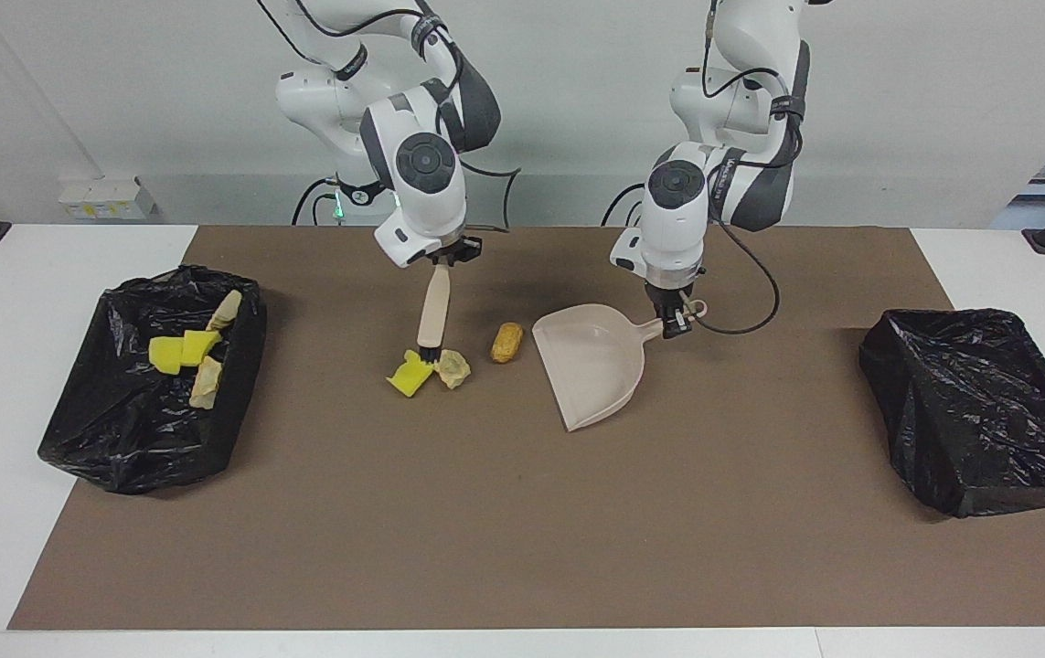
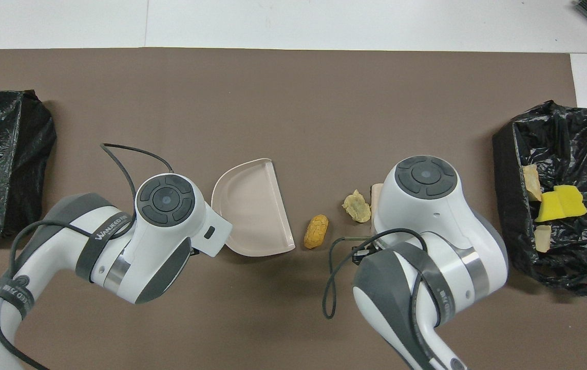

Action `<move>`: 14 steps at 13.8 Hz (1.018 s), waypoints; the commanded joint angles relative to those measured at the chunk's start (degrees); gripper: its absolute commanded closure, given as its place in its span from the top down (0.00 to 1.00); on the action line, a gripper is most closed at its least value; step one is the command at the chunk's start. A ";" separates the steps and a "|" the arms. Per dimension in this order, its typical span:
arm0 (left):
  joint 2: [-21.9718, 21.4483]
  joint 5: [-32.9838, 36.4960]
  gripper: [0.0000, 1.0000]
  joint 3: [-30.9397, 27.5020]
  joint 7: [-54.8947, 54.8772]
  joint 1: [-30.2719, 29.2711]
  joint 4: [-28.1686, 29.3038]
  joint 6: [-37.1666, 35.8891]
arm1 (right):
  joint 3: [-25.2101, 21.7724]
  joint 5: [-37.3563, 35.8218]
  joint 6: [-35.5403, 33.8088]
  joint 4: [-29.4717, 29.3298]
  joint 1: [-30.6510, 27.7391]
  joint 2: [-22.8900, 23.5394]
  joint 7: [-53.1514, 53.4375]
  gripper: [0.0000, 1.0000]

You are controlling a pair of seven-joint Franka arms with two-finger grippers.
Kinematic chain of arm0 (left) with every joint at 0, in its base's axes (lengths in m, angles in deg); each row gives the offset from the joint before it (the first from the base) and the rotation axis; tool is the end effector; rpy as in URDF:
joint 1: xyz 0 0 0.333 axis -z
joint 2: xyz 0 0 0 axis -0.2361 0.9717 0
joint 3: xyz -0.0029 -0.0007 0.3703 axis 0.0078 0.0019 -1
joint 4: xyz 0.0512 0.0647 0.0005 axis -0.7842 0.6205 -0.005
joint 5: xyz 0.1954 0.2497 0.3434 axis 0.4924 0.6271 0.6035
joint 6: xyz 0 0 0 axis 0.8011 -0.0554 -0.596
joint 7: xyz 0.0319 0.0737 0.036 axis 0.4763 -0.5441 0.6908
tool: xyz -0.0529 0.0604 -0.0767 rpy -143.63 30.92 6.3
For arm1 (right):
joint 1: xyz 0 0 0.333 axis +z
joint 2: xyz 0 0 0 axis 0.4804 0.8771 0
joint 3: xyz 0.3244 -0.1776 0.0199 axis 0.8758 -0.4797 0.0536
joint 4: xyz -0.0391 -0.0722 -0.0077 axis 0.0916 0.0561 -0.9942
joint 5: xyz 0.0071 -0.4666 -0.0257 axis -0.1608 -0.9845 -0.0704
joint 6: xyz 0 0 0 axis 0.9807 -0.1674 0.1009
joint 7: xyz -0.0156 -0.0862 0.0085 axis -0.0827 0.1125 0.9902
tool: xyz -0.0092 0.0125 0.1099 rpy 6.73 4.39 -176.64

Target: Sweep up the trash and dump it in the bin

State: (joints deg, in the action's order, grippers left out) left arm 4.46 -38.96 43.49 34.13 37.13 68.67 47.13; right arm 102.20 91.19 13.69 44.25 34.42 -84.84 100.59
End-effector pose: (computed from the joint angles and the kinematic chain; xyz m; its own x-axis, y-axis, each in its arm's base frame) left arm 0.5328 -0.2840 0.3736 0.1729 -0.9683 -0.1804 -0.9845 -0.1753 -0.0026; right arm 0.5315 0.2320 0.4275 0.9252 -0.0373 -0.3775 0.0064 -0.9935 0.1139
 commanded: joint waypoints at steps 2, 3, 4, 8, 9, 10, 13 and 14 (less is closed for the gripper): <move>-1.09 1.22 0.00 0.22 1.42 0.25 1.92 -1.11 | -8.04 -5.58 8.47 8.59 -0.52 -3.65 -17.90 0.00; -1.18 1.22 0.00 0.22 2.30 0.34 2.11 -1.19 | -9.71 -6.11 12.25 11.14 -0.52 -4.45 -21.60 0.00; -1.44 1.22 0.00 0.31 2.57 0.43 2.19 -1.37 | -10.43 -8.03 14.20 12.56 -0.70 -4.46 -23.38 0.00; -2.32 1.22 0.00 0.40 5.20 2.63 2.28 -4.79 | -9.91 -10.24 17.03 13.98 -0.61 -2.61 -22.79 0.00; -2.33 1.22 0.00 0.40 6.26 2.63 2.37 -5.06 | -9.82 -10.16 17.38 14.07 -0.18 -2.26 -21.91 0.00; -2.41 1.22 0.00 0.48 7.05 2.63 2.72 -5.06 | -9.38 -9.55 17.38 14.07 0.00 -2.08 -20.60 0.00; -3.90 1.22 0.00 0.48 7.41 3.77 4.65 -5.06 | -4.30 -7.88 17.38 14.07 0.62 0.46 -14.10 0.00; -3.99 1.22 0.00 0.48 7.41 3.77 4.74 -5.06 | -2.45 -6.04 17.56 13.98 0.62 1.08 -11.99 0.00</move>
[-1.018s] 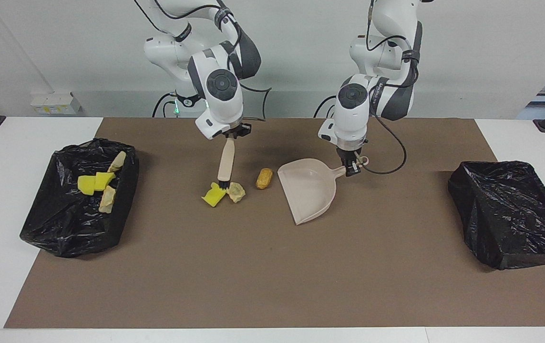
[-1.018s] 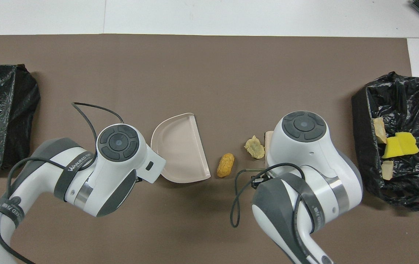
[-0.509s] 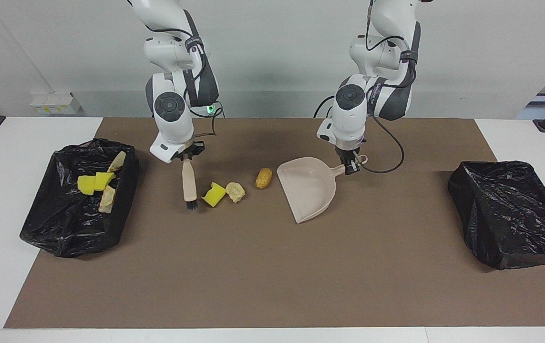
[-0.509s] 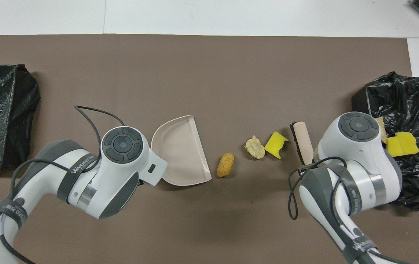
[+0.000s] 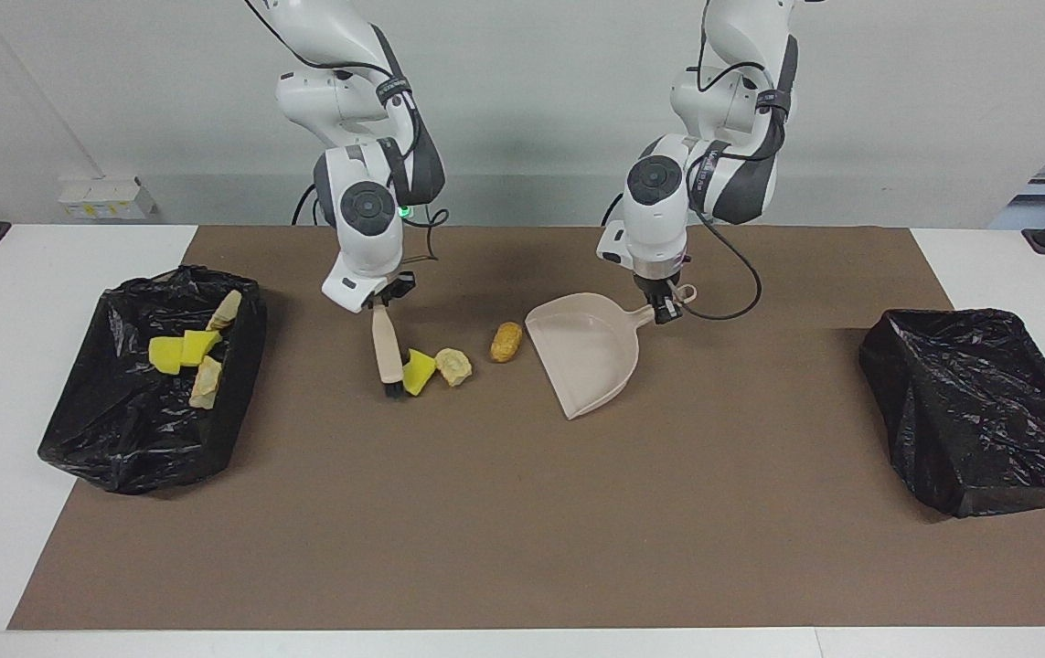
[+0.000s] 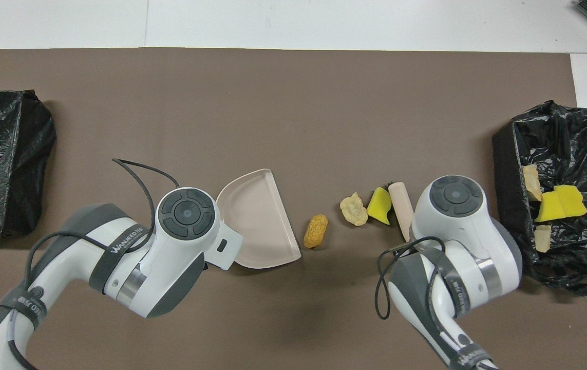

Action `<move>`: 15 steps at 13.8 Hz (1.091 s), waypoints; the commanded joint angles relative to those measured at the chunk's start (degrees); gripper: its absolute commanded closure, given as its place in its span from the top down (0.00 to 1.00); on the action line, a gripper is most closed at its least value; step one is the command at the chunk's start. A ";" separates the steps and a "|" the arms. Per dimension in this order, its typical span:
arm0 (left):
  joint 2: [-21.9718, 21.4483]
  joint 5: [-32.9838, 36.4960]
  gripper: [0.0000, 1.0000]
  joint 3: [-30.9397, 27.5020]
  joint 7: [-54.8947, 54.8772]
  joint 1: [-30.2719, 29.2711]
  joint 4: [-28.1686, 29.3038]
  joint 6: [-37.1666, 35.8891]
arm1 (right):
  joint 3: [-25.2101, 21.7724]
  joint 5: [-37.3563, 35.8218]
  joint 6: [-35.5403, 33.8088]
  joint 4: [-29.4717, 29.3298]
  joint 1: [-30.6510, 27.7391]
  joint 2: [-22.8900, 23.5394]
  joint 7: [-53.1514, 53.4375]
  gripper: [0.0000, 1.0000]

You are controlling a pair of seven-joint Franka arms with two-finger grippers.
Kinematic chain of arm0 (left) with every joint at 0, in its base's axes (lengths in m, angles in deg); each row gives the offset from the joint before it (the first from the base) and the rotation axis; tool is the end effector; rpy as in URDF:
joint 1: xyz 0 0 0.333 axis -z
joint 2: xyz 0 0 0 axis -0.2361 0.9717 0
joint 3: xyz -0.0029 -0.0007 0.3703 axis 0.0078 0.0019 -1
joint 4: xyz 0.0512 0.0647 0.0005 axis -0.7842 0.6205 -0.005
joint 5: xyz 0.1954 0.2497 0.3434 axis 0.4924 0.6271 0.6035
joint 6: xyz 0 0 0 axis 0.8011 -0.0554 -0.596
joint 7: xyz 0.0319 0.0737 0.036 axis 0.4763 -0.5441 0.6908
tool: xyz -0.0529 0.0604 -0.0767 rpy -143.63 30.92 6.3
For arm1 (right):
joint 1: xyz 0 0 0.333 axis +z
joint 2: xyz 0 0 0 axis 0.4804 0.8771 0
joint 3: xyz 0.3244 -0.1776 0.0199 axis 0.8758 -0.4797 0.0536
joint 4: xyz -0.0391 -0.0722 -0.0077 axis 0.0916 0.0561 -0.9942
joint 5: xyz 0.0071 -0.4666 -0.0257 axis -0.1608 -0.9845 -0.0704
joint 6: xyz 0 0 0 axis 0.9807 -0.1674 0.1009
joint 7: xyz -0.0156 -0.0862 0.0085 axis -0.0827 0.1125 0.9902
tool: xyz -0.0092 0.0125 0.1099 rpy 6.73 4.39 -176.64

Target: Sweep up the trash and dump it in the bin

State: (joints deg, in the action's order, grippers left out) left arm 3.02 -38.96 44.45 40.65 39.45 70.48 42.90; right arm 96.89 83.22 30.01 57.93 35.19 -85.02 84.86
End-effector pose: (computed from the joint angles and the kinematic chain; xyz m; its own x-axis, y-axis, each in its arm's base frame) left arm 0.4992 -0.3020 0.3680 0.2252 -0.9441 -0.2405 -0.9709 -0.2382 0.0258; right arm 0.5151 0.1671 0.3288 0.9197 0.2049 -0.3350 0.2557 -0.9599 0.1147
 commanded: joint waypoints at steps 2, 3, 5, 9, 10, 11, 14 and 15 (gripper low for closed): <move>-2.64 1.22 0.00 -0.48 0.89 1.45 3.02 -0.93 | 6.29 6.84 2.73 -0.13 -0.07 2.48 6.03 0.00; -2.65 1.22 0.00 -0.48 0.89 1.45 3.10 -0.84 | 8.13 9.13 4.04 -0.48 0.02 3.62 9.18 0.00; -2.65 1.22 0.00 -0.48 0.80 1.36 3.19 -0.75 | 11.74 10.64 5.63 -3.37 0.11 7.83 16.73 0.00; -2.56 1.22 0.00 -0.48 0.72 1.10 3.11 -0.31 | 17.98 20.19 13.60 -7.60 0.11 13.38 24.14 0.00; -2.56 1.22 0.00 -0.48 0.72 0.92 3.19 -0.14 | 19.12 23.36 15.63 -8.39 0.20 14.34 24.50 0.00; -2.47 1.13 0.00 -0.48 0.63 0.84 3.11 -0.05 | 20.18 25.74 17.66 -8.57 0.20 14.79 24.50 0.00; -2.21 1.13 0.00 -0.48 -0.07 0.05 3.11 0.74 | 21.68 31.73 17.60 -12.51 0.20 16.55 24.06 0.00; -2.03 1.04 0.00 -0.57 -0.16 -0.22 3.11 2.22 | 21.86 31.74 17.07 -12.88 0.20 16.46 24.06 0.00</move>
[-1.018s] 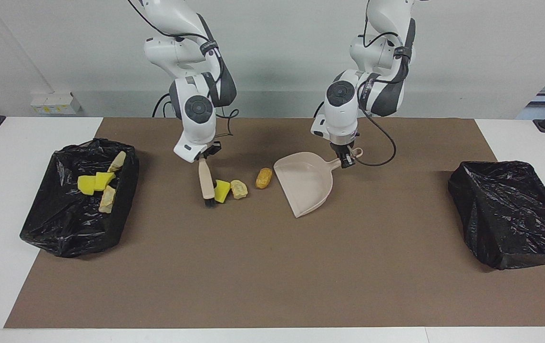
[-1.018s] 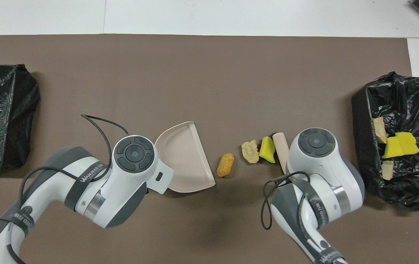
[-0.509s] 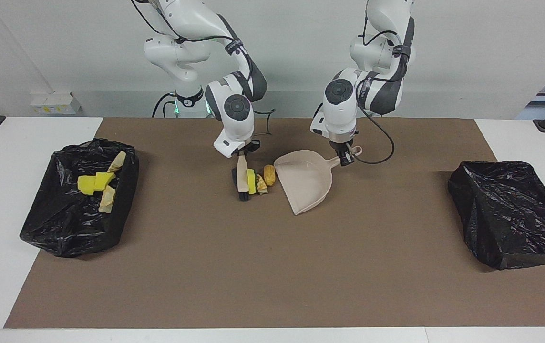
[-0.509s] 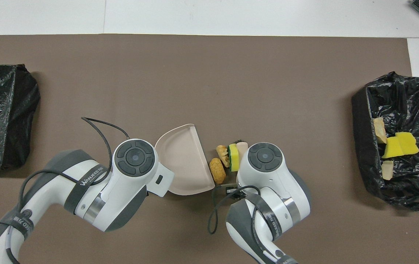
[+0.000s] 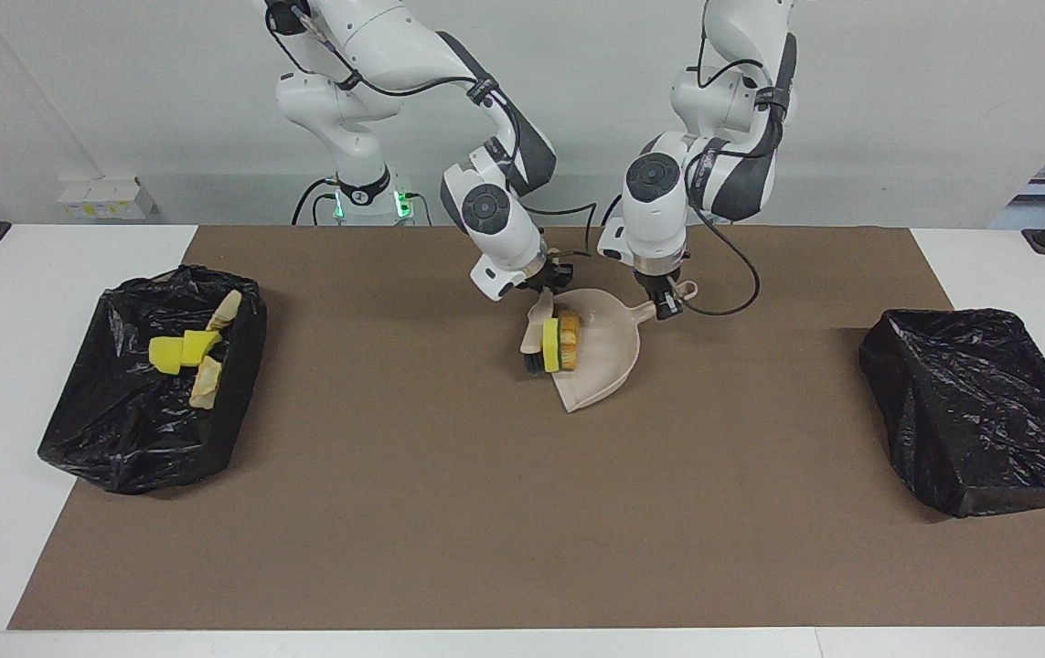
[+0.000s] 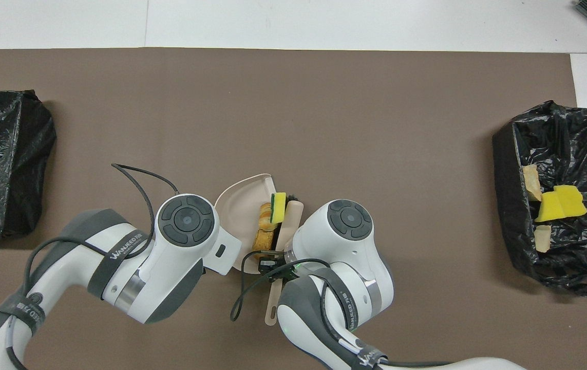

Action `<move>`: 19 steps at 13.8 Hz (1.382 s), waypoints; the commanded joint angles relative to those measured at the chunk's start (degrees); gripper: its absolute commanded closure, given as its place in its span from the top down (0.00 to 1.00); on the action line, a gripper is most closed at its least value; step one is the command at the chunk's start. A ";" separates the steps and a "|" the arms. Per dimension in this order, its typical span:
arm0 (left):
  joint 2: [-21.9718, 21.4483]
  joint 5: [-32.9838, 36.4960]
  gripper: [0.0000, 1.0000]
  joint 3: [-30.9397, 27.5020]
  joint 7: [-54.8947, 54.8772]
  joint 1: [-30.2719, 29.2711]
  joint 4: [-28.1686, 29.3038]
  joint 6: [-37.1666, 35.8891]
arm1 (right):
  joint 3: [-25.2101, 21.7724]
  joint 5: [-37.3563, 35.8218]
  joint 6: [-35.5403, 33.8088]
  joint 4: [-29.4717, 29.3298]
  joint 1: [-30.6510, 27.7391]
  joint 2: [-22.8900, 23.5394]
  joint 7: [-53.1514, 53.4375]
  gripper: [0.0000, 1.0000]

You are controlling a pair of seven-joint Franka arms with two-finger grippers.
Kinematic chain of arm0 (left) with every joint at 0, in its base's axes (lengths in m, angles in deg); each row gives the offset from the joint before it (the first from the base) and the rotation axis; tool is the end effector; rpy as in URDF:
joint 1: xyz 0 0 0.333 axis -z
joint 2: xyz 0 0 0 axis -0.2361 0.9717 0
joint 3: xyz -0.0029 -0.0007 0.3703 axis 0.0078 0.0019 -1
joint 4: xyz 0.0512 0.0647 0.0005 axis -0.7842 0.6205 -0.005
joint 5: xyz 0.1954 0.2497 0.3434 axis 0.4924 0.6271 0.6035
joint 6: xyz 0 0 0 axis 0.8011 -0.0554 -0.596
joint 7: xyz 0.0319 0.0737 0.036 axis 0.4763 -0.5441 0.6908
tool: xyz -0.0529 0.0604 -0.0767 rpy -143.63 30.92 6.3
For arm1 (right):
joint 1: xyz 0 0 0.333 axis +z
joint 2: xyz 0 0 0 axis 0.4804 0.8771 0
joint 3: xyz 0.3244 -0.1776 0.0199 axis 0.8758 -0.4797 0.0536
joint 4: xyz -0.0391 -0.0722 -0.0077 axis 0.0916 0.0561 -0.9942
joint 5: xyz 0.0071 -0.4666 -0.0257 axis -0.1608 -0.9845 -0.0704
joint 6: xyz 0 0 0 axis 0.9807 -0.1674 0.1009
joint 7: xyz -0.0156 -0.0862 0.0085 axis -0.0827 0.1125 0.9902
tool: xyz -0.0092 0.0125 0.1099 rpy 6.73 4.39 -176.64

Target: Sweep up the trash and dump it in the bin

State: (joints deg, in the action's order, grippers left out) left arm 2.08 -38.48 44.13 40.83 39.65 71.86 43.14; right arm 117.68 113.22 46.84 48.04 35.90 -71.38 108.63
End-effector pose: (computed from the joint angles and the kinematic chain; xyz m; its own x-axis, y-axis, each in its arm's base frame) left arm 0.4932 -0.2964 0.3661 0.2253 -0.9420 -0.2488 -0.9710 -0.2379 0.0216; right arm 0.4859 0.4196 0.3148 0.9282 -0.0740 -0.3646 -0.1878 -0.9392 -0.2875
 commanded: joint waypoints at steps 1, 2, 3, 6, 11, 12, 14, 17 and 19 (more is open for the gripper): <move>-0.92 0.56 0.00 -0.25 -0.43 -0.77 1.72 3.39 | 2.38 1.83 -0.65 -3.25 -0.77 2.38 0.29 0.00; -0.66 0.48 0.00 -0.16 -0.43 -1.55 1.72 4.53 | 2.66 1.83 -2.05 -3.86 -0.95 2.03 0.72 0.00; -0.57 0.39 0.00 -0.16 -0.60 -2.08 1.72 5.33 | 2.75 1.83 -3.98 -4.74 -0.95 0.90 0.90 0.00; 0.22 0.12 0.00 -0.16 -0.96 -3.14 1.72 9.19 | 2.31 1.74 -12.58 -5.45 -2.00 -5.07 0.73 0.00; 0.57 -0.58 0.00 -0.25 -0.78 -3.50 1.20 9.56 | -4.80 -2.01 -22.63 -5.46 -2.18 -11.24 -3.47 0.00; 0.66 -0.75 0.00 -0.25 -0.78 -3.84 1.11 9.38 | -6.47 -6.82 -23.06 -5.54 -2.18 -10.81 -6.45 0.00; 0.84 -0.67 0.00 -0.25 -0.69 -4.11 1.02 8.25 | -7.45 -14.66 -23.51 -5.98 -2.36 -8.80 -9.98 0.00; 0.58 -0.67 0.00 -0.25 -0.61 -3.50 0.58 5.00 | -7.36 -25.74 -28.76 -18.67 -2.36 2.86 -9.99 0.00; 0.49 -0.67 0.00 -0.16 -0.52 -3.41 0.58 4.46 | -7.19 -29.97 -29.83 -24.77 -2.36 8.68 -10.08 0.00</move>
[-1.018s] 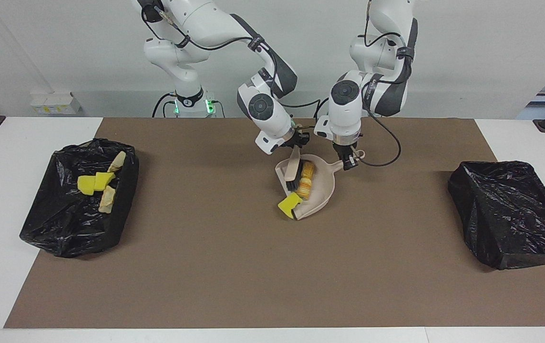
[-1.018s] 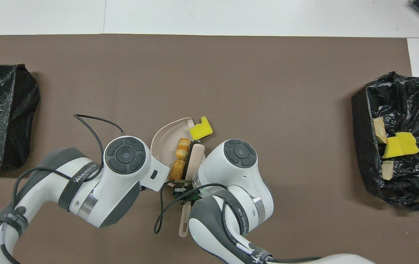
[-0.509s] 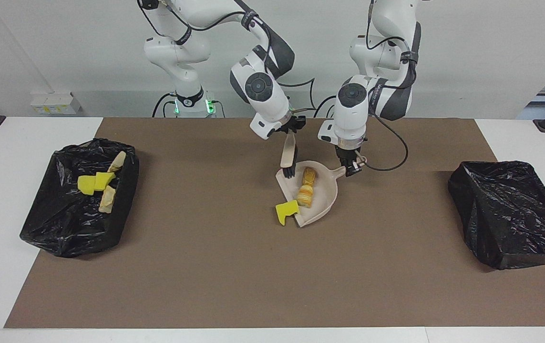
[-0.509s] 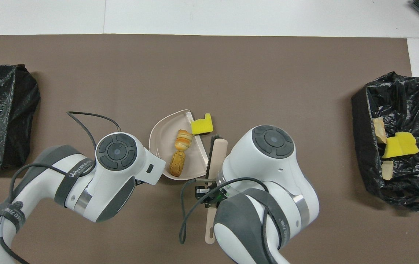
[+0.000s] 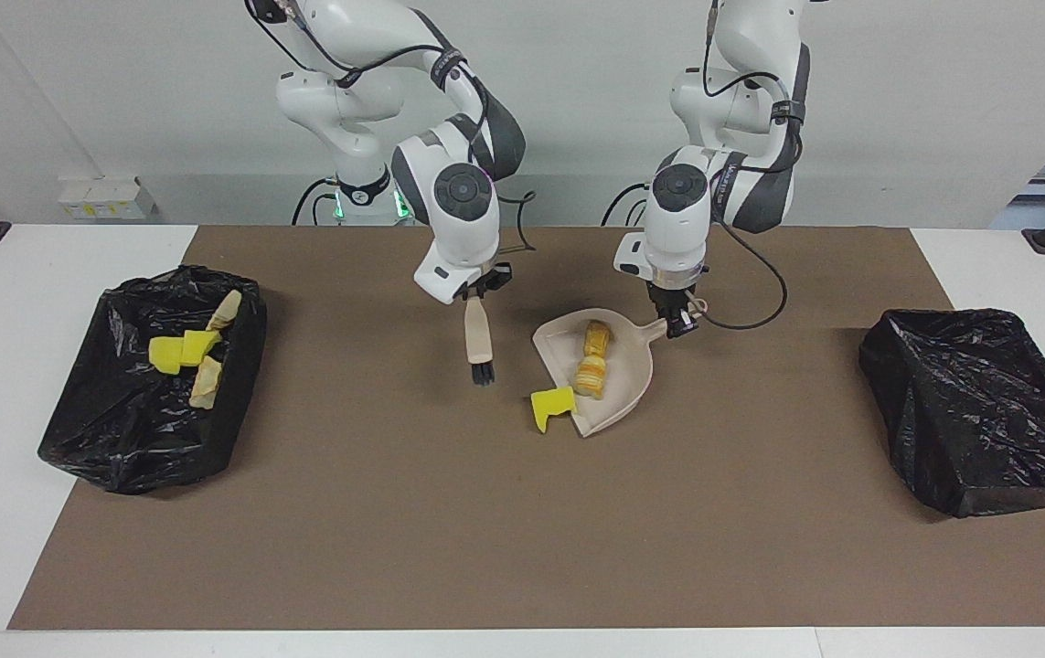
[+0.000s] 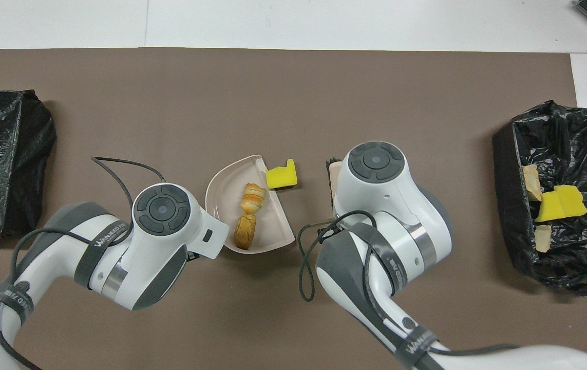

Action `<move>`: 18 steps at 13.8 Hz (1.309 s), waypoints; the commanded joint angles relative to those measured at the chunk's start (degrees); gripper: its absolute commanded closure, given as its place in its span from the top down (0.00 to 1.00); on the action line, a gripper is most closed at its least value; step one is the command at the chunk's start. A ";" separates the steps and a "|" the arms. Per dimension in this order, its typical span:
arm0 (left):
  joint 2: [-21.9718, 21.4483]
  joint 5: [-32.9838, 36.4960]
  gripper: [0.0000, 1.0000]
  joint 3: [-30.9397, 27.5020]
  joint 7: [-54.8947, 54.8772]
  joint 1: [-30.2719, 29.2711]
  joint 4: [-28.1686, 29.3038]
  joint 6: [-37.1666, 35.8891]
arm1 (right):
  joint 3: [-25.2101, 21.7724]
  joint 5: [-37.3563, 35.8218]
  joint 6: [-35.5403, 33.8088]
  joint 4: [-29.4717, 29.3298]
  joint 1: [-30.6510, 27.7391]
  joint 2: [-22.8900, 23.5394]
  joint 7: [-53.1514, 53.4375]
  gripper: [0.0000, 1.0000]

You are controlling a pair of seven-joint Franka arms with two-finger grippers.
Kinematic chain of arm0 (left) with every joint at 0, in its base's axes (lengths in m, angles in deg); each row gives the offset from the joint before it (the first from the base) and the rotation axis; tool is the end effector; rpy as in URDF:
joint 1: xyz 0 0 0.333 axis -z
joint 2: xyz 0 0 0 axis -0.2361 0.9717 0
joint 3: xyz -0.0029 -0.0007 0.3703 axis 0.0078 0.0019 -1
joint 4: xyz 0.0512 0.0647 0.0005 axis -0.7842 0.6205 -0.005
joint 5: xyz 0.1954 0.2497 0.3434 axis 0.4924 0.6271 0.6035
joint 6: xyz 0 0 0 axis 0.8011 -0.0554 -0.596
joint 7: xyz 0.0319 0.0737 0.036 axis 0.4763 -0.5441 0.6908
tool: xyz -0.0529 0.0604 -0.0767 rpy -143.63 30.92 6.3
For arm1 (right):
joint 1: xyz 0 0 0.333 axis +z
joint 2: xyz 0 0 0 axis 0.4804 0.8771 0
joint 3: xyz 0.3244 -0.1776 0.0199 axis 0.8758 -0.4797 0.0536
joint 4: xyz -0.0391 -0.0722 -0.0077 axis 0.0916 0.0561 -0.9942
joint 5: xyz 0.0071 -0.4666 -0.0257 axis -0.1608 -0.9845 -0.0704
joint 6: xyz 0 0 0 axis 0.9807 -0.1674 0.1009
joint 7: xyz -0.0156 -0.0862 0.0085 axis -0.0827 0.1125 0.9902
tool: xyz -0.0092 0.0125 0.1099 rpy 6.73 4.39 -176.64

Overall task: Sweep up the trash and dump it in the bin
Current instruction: 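Brush the scraps into the dustpan held by the left gripper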

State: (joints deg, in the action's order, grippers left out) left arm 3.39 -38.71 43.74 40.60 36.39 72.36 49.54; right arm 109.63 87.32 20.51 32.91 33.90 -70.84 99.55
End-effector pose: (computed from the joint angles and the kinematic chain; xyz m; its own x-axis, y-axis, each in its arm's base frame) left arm 0.5198 -0.2722 0.3561 0.2822 -0.9419 -0.1824 -0.9588 -0.2833 -0.0204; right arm 0.5868 0.3188 0.3909 0.9410 0.1318 -0.3118 0.1479 -0.9886 0.0286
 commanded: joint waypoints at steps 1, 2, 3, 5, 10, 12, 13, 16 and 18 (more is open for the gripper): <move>-1.00 -0.44 0.00 0.23 -0.38 0.03 0.08 -3.33 | 1.04 -5.39 -3.33 -11.39 -0.27 10.78 -1.00 0.00; -1.08 -0.44 0.00 0.23 -0.38 0.03 0.17 -4.47 | 1.04 -5.75 -3.41 -14.20 -0.01 13.50 -1.00 0.00; -1.17 -0.44 0.00 0.32 -0.29 0.12 0.17 -4.75 | 1.21 -6.10 -3.50 -16.40 0.25 15.96 -1.00 0.00; -1.17 -0.44 0.00 0.32 -0.12 0.56 0.17 -4.66 | 1.57 -6.98 -3.76 -18.61 1.04 19.23 -1.00 0.00; -1.17 -0.44 0.00 0.32 0.06 0.56 0.17 -4.57 | 6.83 -5.14 -2.54 -17.57 0.70 19.42 -0.91 0.00; -1.17 -0.44 0.00 0.32 0.15 0.56 0.17 -4.48 | 8.50 -2.60 0.69 -15.47 0.52 19.15 -1.00 0.00; -1.26 -0.44 0.00 0.32 0.06 0.56 0.26 -4.48 | 9.03 -1.37 2.63 -13.89 0.35 18.89 -1.09 0.00; -1.26 -0.44 0.00 0.41 -0.20 0.56 0.26 -3.79 | 11.75 1.97 1.78 -13.26 0.34 18.45 -0.74 0.00; -1.26 -0.44 0.00 0.32 -0.90 0.47 0.34 -3.61 | 11.94 2.07 -1.90 -13.17 0.17 17.05 -0.74 0.00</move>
State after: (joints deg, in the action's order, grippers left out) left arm 2.89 -38.75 44.16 40.70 36.50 72.29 46.60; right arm 120.74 88.09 20.84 18.75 35.32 -52.03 99.37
